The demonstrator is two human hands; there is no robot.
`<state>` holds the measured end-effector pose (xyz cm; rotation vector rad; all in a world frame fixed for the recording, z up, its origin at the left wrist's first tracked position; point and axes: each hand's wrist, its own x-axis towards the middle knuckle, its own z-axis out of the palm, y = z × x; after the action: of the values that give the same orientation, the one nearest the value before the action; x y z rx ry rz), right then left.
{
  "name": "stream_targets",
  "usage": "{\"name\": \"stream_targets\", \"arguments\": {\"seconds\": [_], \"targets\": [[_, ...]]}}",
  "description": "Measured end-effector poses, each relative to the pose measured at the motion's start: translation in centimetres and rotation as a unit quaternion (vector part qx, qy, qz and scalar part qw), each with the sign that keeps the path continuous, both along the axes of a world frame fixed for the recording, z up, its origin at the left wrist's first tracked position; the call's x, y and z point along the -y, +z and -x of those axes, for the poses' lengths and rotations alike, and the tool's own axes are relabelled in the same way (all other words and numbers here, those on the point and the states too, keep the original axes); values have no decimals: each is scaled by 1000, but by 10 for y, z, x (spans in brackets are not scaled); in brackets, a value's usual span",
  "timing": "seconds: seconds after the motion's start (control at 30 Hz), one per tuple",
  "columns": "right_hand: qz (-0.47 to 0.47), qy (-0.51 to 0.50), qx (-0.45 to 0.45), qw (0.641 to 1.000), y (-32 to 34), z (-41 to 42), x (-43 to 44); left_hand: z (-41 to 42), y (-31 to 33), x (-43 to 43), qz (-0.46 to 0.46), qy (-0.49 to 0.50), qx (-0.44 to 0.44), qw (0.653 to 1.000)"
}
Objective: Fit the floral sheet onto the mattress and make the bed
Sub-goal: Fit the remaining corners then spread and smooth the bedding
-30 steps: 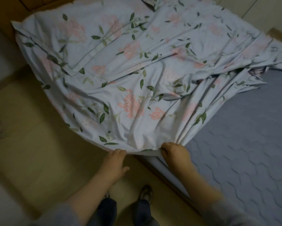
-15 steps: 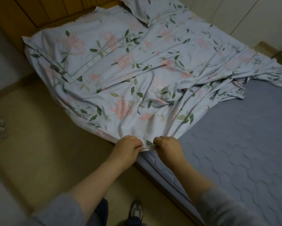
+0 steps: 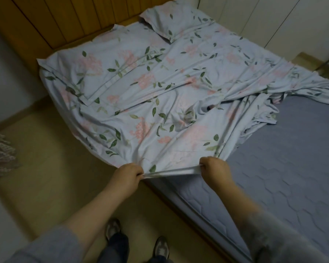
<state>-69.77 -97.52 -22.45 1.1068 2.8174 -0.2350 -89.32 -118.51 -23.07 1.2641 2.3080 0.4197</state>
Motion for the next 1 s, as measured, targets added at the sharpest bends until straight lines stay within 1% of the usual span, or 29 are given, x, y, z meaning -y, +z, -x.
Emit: {"name": "stream_targets", "arguments": {"seconds": [0.1,0.2,0.33,0.47,0.53,0.63,0.7,0.77,0.9,1.0], "targets": [[42,0,-8,999,7,-23,19,-12,2,-3,66,-7,-2,998],[60,-31,-27,997,17,-44,29,-30,10,-9,85,-25,19,996],[62,-53,-47,996,29,-69,34,-72,28,-27,48,-93,74,992],[69,-58,-91,992,43,-87,33,-122,42,-60,14,-152,61,986],[64,-42,-98,992,48,-93,34,-142,49,-77,18,-160,41,986],[63,-22,-117,991,53,-101,36,-154,58,-94,11,-165,-18,986],[65,-17,-129,989,54,-109,34,-157,62,-94,25,-175,-2,984],[66,-9,-117,991,54,-116,36,-159,65,-88,30,-193,12,981],[85,2,-102,991,50,-116,42,-164,70,-69,-9,-194,19,981],[82,21,-81,993,50,-105,40,-161,75,-60,-29,-170,12,985]]}}
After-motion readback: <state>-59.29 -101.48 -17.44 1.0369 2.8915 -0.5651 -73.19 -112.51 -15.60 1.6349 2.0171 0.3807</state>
